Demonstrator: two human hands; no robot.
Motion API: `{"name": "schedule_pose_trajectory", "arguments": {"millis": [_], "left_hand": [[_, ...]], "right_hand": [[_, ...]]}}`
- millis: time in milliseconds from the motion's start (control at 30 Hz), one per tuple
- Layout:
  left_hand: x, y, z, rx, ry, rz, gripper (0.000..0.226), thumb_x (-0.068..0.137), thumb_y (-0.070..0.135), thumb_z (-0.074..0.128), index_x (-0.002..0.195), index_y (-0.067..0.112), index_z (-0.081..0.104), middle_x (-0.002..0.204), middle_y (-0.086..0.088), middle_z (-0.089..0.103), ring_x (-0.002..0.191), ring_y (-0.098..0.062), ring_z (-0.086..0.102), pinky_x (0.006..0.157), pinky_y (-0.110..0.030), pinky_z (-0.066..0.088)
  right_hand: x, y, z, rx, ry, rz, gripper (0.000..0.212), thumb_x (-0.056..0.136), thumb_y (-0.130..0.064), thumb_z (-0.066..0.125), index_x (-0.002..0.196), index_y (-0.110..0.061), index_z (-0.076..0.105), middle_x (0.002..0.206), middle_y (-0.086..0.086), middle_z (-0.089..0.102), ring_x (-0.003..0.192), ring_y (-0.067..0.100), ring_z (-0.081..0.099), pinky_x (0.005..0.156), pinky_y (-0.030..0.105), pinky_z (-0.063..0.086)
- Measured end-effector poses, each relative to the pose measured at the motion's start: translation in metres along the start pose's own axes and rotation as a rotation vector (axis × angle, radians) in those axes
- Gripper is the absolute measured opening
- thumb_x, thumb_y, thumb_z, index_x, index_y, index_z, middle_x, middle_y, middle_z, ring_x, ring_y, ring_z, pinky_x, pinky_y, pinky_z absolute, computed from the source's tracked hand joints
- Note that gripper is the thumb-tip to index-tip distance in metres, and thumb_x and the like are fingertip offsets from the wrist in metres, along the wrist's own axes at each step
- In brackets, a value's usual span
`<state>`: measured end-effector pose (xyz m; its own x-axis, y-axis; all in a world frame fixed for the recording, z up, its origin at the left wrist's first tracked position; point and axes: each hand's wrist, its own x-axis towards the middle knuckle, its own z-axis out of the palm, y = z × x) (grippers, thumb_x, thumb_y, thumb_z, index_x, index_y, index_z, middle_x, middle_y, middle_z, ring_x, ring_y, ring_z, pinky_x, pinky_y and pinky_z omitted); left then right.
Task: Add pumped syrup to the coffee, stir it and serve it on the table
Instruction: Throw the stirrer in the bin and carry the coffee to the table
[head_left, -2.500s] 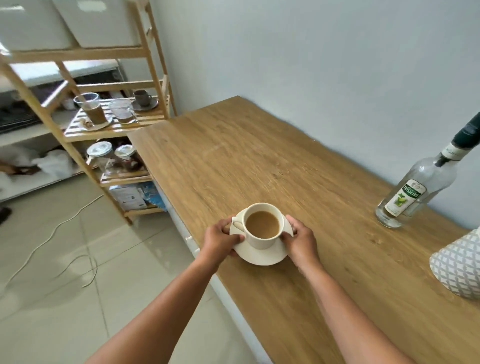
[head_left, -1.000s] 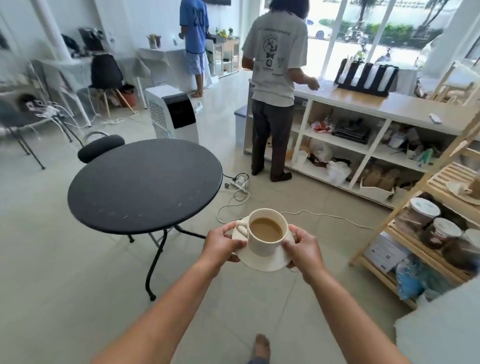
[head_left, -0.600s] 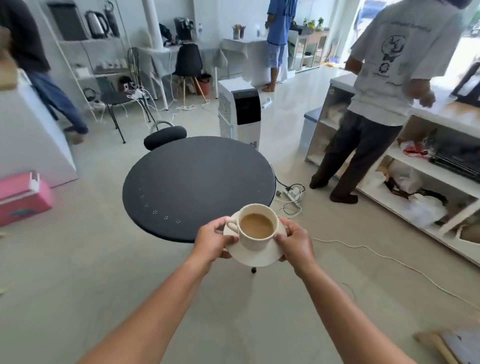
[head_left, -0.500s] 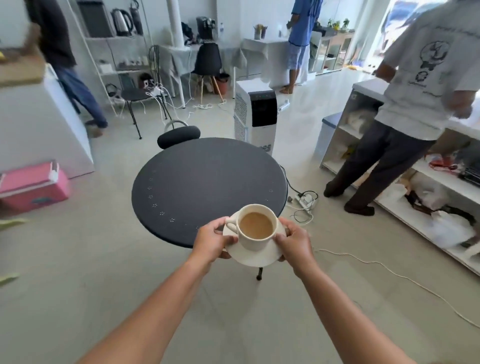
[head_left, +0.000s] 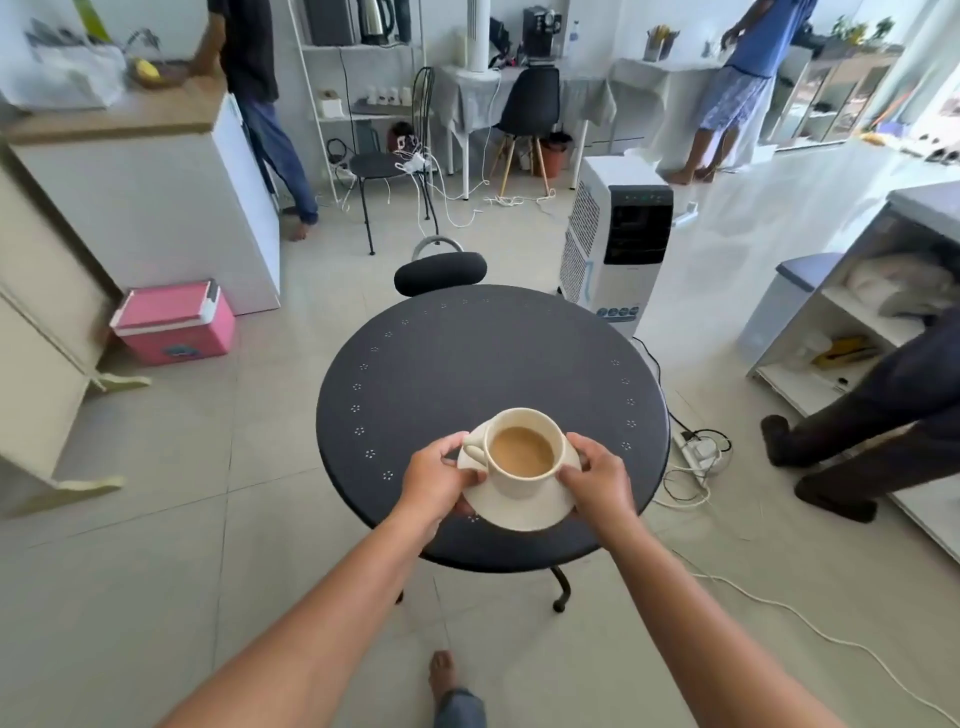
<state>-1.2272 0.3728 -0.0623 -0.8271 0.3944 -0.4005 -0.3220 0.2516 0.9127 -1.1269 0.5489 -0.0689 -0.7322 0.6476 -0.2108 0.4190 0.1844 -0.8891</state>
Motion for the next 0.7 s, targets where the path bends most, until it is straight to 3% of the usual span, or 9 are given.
{"name": "schedule_pose_trajectory", "arguments": {"millis": [100, 200, 367, 533, 700], "left_hand": [[0.035, 0.007, -0.003, -0.008, 0.011, -0.012, 0.048, 0.083, -0.005, 0.069, 0.122, 0.022, 0.068, 0.082, -0.006, 0.072, 0.060, -0.018, 0.067, 0.048, -0.032, 0.053], [0.063, 0.015, -0.007, -0.024, 0.022, -0.031, 0.049, 0.083, -0.007, 0.068, 0.124, 0.019, 0.068, 0.074, -0.003, 0.071, 0.049, -0.010, 0.062, 0.040, -0.026, 0.048], [0.112, 0.030, -0.014, -0.033, 0.030, -0.061, 0.052, 0.082, -0.006, 0.069, 0.127, 0.021, 0.066, 0.084, -0.004, 0.070, 0.078, -0.019, 0.069, 0.046, -0.026, 0.052], [0.156, 0.039, -0.019, -0.030, 0.037, -0.077, 0.050, 0.080, -0.005, 0.070, 0.120, 0.026, 0.068, 0.080, -0.002, 0.069, 0.079, -0.019, 0.070, 0.051, -0.029, 0.055], [0.187, 0.042, -0.019, -0.028, 0.079, -0.101, 0.047, 0.080, -0.003, 0.071, 0.109, 0.034, 0.068, 0.077, 0.002, 0.071, 0.079, -0.017, 0.071, 0.052, -0.029, 0.056]], "right_hand": [[0.032, -0.009, 0.011, 0.021, -0.008, 0.018, 0.034, 0.081, -0.011, 0.059, 0.104, -0.033, 0.070, 0.089, -0.006, 0.070, 0.084, 0.018, 0.064, 0.044, 0.026, 0.052], [0.058, -0.021, 0.019, -0.002, -0.010, 0.010, 0.031, 0.080, -0.012, 0.059, 0.098, -0.036, 0.069, 0.086, -0.010, 0.070, 0.084, 0.015, 0.065, 0.042, 0.014, 0.045], [0.106, -0.031, 0.035, -0.011, -0.038, 0.036, 0.033, 0.079, -0.013, 0.057, 0.098, -0.037, 0.069, 0.081, -0.009, 0.067, 0.079, 0.014, 0.063, 0.042, 0.025, 0.052], [0.151, -0.037, 0.050, -0.015, -0.057, 0.063, 0.025, 0.076, -0.015, 0.059, 0.093, -0.030, 0.069, 0.072, -0.007, 0.061, 0.072, 0.016, 0.060, 0.043, 0.028, 0.054], [0.185, -0.042, 0.060, -0.007, -0.089, 0.082, 0.025, 0.077, -0.018, 0.061, 0.088, -0.039, 0.070, 0.075, -0.009, 0.065, 0.076, 0.014, 0.064, 0.044, 0.028, 0.056]]}}
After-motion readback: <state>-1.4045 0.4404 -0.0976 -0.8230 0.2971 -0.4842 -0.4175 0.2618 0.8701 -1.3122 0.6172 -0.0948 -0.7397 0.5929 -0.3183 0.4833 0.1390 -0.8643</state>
